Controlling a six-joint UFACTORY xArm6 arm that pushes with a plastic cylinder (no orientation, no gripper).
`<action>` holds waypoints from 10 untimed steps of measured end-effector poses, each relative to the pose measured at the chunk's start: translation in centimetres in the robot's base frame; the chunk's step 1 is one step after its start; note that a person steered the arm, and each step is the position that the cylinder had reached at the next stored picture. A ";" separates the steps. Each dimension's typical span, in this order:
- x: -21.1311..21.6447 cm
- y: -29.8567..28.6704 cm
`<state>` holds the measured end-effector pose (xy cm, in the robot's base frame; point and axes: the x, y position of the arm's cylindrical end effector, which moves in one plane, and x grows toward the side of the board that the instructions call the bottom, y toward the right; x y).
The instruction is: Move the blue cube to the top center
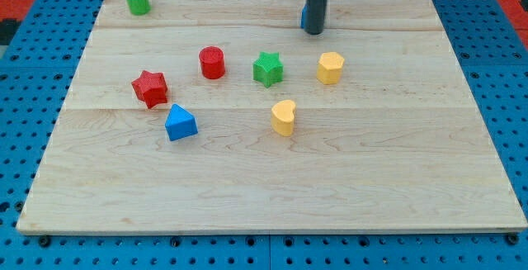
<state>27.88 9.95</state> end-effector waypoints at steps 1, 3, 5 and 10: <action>-0.9 5.7; -4.5 -5.4; 2.5 -5.2; -4.9 -9.4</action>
